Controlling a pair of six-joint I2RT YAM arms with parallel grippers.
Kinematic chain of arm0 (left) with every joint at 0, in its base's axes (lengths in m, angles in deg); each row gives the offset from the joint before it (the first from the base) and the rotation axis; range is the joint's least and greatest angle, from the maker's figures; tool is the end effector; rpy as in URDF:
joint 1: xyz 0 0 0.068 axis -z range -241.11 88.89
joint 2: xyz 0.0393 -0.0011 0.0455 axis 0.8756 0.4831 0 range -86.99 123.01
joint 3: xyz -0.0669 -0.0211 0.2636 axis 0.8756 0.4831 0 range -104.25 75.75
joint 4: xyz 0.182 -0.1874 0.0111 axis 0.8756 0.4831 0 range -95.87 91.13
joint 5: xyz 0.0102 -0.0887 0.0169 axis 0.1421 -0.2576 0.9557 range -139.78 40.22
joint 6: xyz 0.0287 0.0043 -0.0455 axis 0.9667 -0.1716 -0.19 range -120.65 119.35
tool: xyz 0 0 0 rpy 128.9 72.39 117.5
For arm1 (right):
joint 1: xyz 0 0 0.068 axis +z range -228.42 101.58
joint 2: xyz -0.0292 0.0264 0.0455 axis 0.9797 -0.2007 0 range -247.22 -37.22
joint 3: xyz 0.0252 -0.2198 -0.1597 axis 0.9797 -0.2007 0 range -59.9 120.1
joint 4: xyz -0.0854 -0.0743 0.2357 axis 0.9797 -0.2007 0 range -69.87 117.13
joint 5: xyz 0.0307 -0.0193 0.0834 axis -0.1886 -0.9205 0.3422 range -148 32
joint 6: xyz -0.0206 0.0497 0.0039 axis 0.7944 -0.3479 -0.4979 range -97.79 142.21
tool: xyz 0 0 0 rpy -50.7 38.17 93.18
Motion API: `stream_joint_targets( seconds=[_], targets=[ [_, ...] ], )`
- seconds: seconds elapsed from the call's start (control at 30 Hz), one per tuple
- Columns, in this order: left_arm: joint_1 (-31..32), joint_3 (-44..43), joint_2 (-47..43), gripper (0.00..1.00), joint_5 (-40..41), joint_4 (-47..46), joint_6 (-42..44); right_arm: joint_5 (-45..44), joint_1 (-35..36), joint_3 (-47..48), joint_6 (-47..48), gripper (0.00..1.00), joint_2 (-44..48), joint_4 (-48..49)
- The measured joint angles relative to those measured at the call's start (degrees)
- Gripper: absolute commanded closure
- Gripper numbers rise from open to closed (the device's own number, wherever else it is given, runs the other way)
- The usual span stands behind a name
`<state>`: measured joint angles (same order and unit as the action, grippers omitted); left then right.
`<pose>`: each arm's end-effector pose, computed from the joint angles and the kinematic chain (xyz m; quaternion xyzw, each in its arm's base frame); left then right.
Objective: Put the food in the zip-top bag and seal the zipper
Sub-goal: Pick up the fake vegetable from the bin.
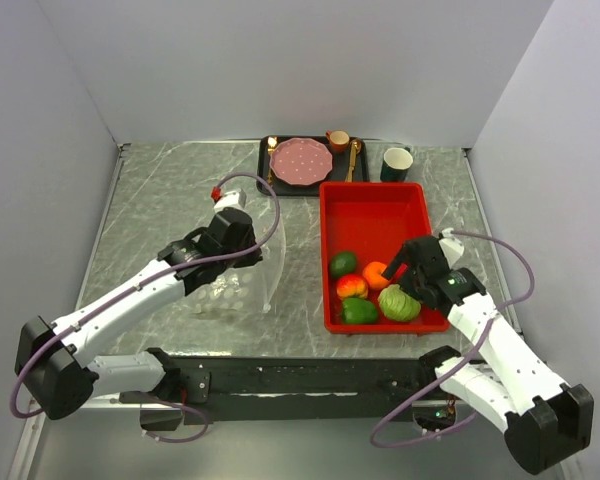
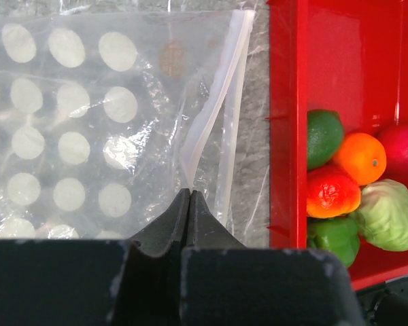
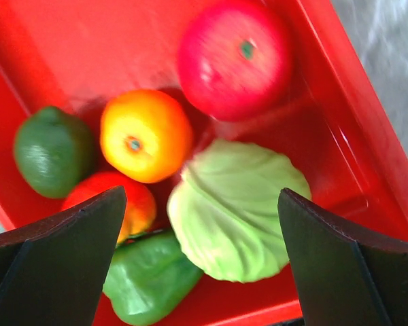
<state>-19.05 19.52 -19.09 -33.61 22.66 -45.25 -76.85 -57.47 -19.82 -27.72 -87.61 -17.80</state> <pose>0.1962 -0.1637 0.2974 -0.0791 0.8965 -0.1933 0.3907 0.1581 0.0481 0.2437 0.2829 0.8993 0.0435 0.3307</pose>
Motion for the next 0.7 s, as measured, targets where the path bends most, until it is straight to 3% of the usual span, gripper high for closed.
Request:
stream_joint_targets(
  seconds=[0.7],
  targets=[
    [-0.04,0.0,-0.39,0.99,-2.51,-1.73,0.72,2.82,1.31,-7.54,-3.85,0.0,3.72,-2.54]
  ],
)
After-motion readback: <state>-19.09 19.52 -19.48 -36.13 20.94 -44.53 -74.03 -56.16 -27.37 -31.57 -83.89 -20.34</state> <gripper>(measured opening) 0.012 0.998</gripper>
